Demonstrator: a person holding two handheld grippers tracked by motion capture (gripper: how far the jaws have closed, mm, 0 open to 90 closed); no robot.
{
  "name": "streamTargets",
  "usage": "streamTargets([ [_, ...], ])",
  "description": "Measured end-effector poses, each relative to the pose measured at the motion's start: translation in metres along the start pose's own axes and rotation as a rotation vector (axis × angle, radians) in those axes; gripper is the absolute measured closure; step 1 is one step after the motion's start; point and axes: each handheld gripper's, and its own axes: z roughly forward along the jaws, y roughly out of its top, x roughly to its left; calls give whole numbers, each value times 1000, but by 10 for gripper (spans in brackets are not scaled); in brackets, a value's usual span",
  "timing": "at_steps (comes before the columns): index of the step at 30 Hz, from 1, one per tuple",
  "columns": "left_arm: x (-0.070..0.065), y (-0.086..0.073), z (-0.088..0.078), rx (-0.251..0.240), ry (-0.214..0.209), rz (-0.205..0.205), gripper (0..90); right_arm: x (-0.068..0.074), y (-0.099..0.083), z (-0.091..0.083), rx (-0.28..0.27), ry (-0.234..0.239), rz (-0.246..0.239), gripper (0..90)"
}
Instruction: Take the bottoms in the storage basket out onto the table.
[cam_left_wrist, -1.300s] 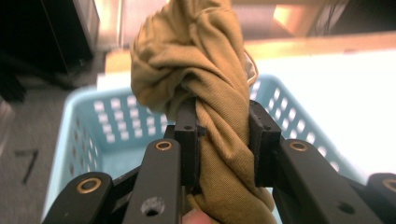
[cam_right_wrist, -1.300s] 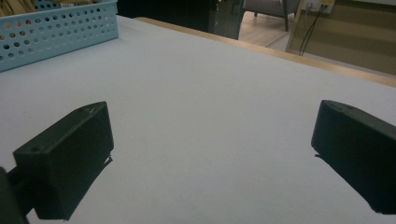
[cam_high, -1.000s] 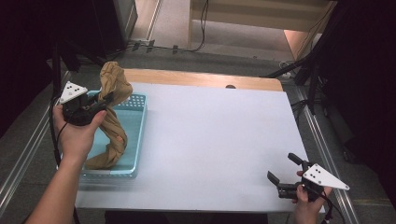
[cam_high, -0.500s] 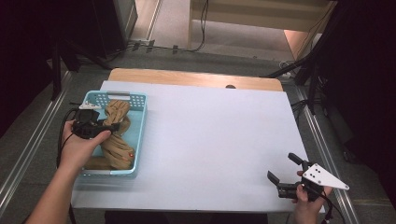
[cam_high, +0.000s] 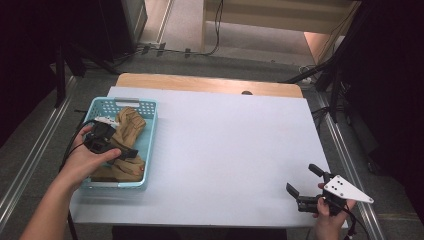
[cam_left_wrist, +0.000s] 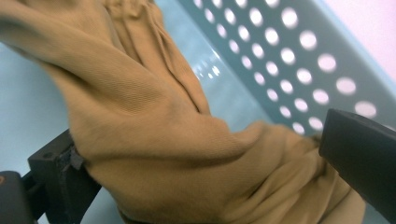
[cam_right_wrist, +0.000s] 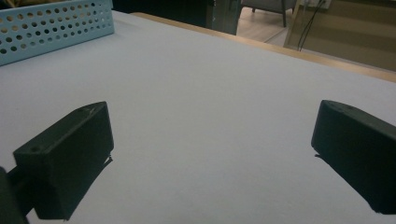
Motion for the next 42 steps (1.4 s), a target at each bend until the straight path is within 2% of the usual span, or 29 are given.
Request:
streamTargets([
  [2, -2, 0, 3, 22, 2, 13, 0, 0, 0, 0, 0, 1, 1, 0],
  [5, -3, -2, 11, 83, 18, 33, 0, 0, 0, 0, 5, 0, 4, 0],
  [8, -4, -3, 22, 168, 30, 48, 0, -1, -1, 1, 9, 1, 5, 0],
  [11, -8, -4, 32, 237, 81, 82, 0, -1, -1, 1, 19, -4, 8, 0],
  [14, -10, -5, 34, 256, 106, 115, 0, -2, -1, 1, 21, -5, 11, 0],
  [15, -10, -6, 33, 247, 107, 134, 31, -3, -1, 1, 21, -5, 12, 0],
  [17, -11, -6, 32, 237, 103, 136, 59, -3, -1, 2, 22, -5, 13, 0],
  [19, -11, -8, 28, 214, 75, 163, 168, -2, -1, 2, 23, -6, 14, 0],
  [20, -11, -9, 26, 201, 46, 171, 238, -2, -1, 2, 25, -7, 15, 0],
  [21, -11, -9, 23, 190, 1, 172, 568, -2, -1, 1, 23, -8, 15, 0],
  [22, -11, -9, 23, 183, -13, 171, 568, -2, -1, 1, 23, -8, 15, 0],
  [23, -12, -8, 23, 183, 0, 173, 654, -1, -1, 1, 24, -12, 19, 0],
  [24, -12, -7, 23, 185, 8, 174, 654, -1, -1, 1, 24, -12, 19, 0],
  [25, -13, -6, 22, 185, 25, 181, 674, -2, -1, 1, 22, -13, 18, 0],
  [26, -13, -5, 21, 171, 59, 178, 698, -2, -1, 0, 20, -14, 16, 0],
  [27, -12, -3, 18, 145, 102, 168, 712, -2, -1, 0, 20, -15, 19, 0],
  [28, -9, -2, 12, 104, 138, 141, 720, -2, -1, 0, 20, -17, 21, 0],
  [29, -5, 0, 6, 24, 174, 80, 722, -3, -1, 0, 20, -20, 23, 0],
  [30, 0, 2, -2, -66, 235, 18, 722, -3, -1, 0, 20, -20, 23, 0],
  [31, 5, 3, -11, -133, 303, -24, 722, -4, -1, 0, 20, -19, 24, 0],
  [32, 9, 4, -16, -163, 341, -54, 719, -4, -2, 0, 22, -19, 26, 0],
  [33, 14, 6, -19, -162, 350, -81, 707, -4, -2, 1, 24, -19, 27, 0],
  [34, 17, 7, -19, -149, 359, -91, 686, -5, -2, 1, 26, -18, 26, 0],
  [35, 19, 7, -18, -143, 370, -89, 612, -4, -3, 2, 29, -16, 25, 0],
  [36, 21, 7, -16, -134, 366, -86, 612, -4, -3, 2, 29, -16, 25, 0],
  [38, 23, 6, -14, -134, 334, -100, 492, -4, -3, 2, 29, -18, 25, 0],
  [40, 26, 4, -14, -142, 261, -122, 370, -5, -3, 1, 27, -20, 25, 0],
  [42, 26, 3, -13, -131, 232, -117, 279, -5, -3, 1, 28, -23, 28, 0],
])
